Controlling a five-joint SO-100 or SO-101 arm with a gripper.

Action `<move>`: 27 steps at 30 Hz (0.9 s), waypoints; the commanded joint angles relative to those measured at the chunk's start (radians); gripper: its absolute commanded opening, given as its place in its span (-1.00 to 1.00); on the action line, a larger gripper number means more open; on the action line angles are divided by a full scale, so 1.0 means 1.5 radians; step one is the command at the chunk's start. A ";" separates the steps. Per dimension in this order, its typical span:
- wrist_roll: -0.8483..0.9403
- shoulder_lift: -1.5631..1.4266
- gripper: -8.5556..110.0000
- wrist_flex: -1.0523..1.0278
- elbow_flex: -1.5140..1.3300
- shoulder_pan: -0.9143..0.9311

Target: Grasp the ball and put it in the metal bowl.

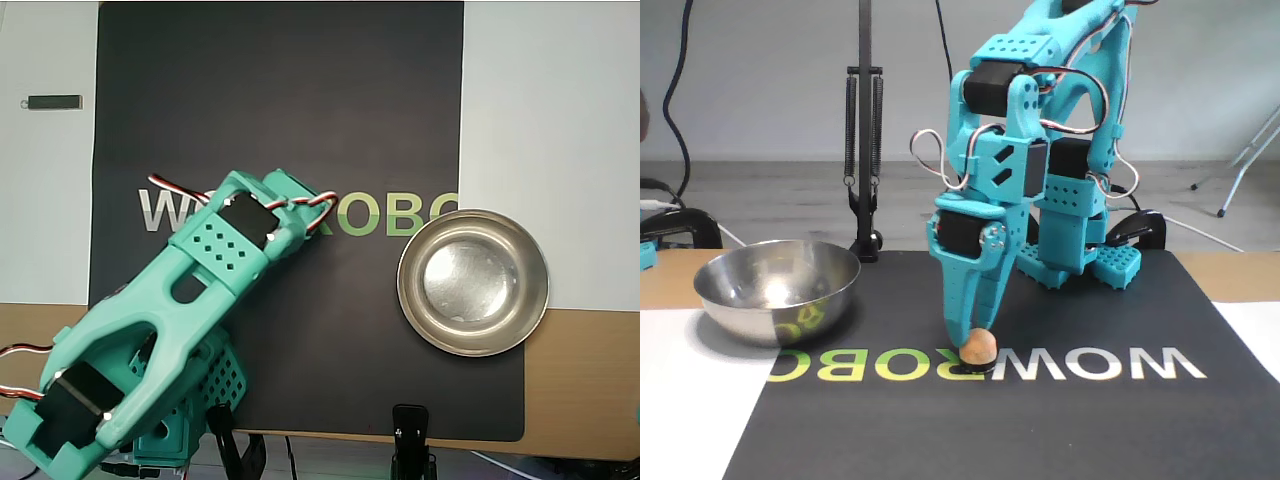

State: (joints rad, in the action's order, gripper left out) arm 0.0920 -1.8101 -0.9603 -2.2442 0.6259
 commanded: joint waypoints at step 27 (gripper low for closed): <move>0.000 0.005 -0.06 0.015 0.006 -0.024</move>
State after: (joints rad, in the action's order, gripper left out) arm 0.0920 -1.8024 -0.9541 -2.2442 0.5937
